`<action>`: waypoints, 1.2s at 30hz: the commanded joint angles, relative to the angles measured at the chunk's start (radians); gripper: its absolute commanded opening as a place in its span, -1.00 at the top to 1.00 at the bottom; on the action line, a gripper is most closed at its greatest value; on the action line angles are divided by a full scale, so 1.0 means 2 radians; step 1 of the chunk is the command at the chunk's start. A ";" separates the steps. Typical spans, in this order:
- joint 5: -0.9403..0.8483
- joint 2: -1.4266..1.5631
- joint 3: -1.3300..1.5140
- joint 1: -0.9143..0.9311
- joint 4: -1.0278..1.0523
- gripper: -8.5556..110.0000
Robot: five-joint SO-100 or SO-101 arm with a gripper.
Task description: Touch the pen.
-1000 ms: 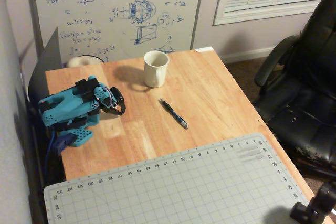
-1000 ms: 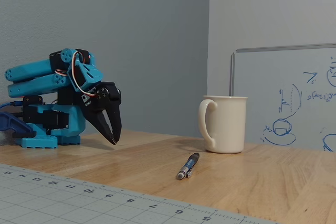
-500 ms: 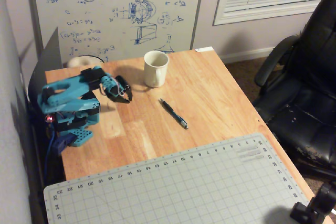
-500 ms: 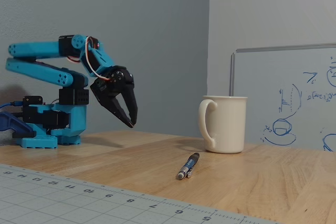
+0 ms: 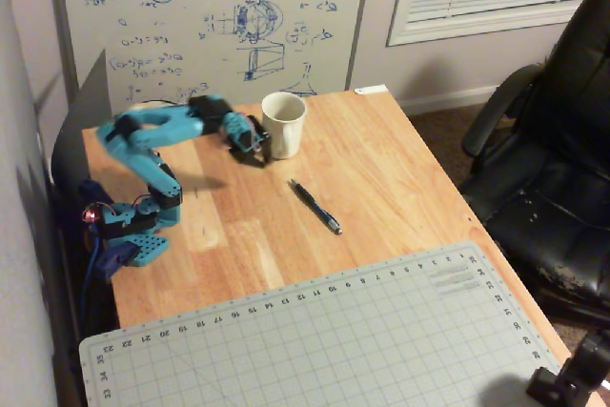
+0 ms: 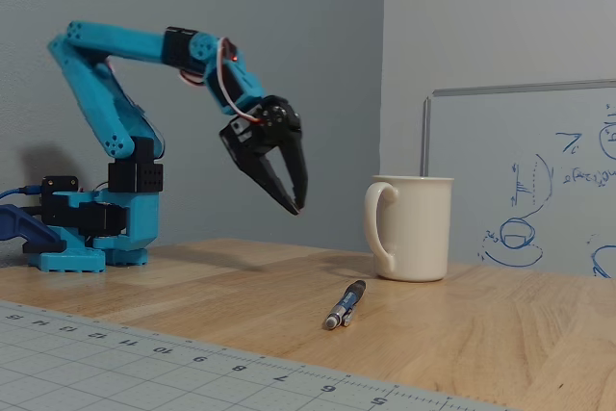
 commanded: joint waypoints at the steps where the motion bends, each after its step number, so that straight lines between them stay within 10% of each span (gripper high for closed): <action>1: 0.004 -0.092 -0.121 0.008 -0.010 0.85; 36: -0.005 -0.381 -0.336 0.093 -0.010 0.85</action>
